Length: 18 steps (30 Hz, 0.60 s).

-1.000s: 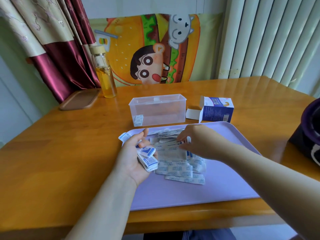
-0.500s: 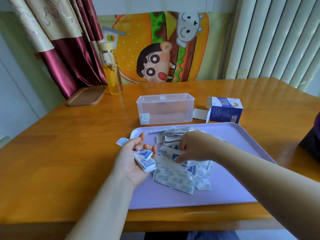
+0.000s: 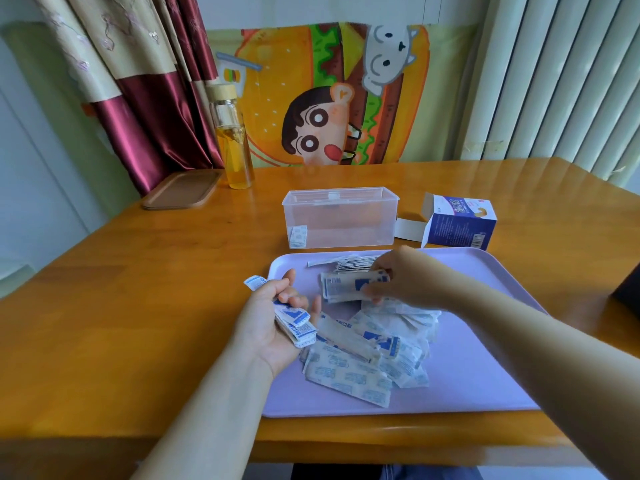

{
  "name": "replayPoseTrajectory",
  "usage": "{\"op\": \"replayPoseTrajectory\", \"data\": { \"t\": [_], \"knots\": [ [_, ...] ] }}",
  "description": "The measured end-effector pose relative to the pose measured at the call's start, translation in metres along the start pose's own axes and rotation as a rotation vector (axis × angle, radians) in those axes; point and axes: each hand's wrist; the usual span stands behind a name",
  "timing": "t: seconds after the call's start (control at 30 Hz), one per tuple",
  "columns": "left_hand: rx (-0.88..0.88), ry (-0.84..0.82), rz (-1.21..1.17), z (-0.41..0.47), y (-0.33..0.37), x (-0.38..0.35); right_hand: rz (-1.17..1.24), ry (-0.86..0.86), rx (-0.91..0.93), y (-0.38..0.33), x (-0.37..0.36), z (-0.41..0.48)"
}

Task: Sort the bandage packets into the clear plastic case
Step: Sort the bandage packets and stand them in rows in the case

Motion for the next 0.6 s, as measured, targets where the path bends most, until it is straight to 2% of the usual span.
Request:
{"op": "replayPoseTrajectory", "data": {
  "t": [0.1, 0.2, 0.3, 0.43, 0.5, 0.6],
  "knots": [
    [-0.013, -0.036, 0.087, 0.002, 0.001, -0.008, 0.480, -0.063, -0.083, 0.002, 0.007, -0.004],
    [-0.070, -0.179, 0.208, -0.004, -0.003, -0.016, 1.012, -0.225, -0.208, -0.004, 0.002, -0.008],
    [-0.090, -0.360, 0.328, -0.013, -0.008, -0.023, 1.242, -0.278, -0.307, -0.009, -0.008, -0.012],
    [-0.208, -0.303, 0.432, -0.011, -0.013, -0.024, 1.311, -0.295, -0.329, -0.012, -0.023, -0.012],
    [-0.257, -0.248, 0.472, -0.011, -0.014, -0.025, 1.180, -0.243, -0.294, -0.011, -0.025, -0.011],
    [-0.271, -0.244, 0.505, -0.011, -0.012, -0.024, 0.853, -0.047, -0.179, -0.010, -0.024, -0.010]
  ]
}}
Point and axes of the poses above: each hand's wrist, its own z-axis towards the middle knuckle, its own x-axis out of the back of the hand, y = z × x, and after that the axes turned 5 degrees about y, right-handed
